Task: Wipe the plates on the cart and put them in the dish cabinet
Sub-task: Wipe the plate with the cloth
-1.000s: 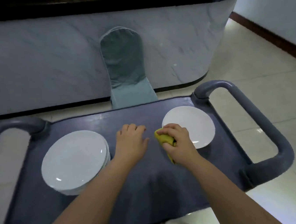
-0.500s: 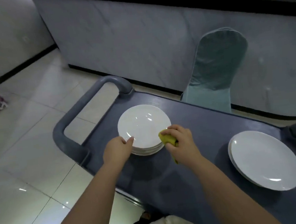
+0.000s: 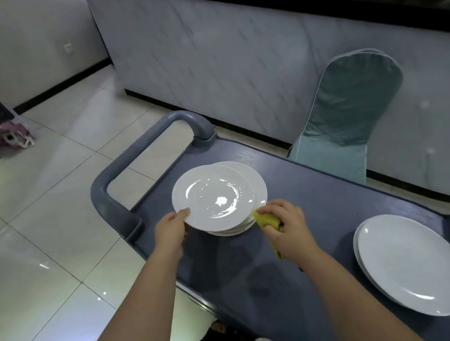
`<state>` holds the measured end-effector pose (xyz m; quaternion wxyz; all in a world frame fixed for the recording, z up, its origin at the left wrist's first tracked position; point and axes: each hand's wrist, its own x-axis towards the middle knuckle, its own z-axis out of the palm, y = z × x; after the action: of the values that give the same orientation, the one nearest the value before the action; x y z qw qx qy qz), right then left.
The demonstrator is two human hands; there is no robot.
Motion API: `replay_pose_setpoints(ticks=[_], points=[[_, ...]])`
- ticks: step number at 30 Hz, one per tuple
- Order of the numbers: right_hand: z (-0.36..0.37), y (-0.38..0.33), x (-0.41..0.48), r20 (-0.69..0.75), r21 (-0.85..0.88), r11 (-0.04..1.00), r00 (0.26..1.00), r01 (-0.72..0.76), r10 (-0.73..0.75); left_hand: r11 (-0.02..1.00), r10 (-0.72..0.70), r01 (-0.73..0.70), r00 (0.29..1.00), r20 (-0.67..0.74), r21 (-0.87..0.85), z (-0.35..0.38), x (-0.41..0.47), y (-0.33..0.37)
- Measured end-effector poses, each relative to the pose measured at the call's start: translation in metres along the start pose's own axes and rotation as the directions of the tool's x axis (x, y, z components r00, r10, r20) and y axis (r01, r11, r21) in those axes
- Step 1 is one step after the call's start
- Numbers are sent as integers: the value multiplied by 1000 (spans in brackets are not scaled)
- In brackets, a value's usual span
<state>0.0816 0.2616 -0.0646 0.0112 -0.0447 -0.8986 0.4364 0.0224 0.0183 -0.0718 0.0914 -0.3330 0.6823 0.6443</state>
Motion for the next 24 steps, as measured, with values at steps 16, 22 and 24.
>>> replay_pose_setpoints(ticks=[16,22,24], points=[[5,-8,-6,65,77,997,997,31,-36,984,128,-107,980,152,-143,-20,-49,91],[7,-9,-5,47,119,991,997,53,-59,966,245,-254,960,135,54,-17,-56,124],[2,-14,-5,-14,247,969,1000,26,-23,972,234,-231,959,162,-36,-31,-55,111]])
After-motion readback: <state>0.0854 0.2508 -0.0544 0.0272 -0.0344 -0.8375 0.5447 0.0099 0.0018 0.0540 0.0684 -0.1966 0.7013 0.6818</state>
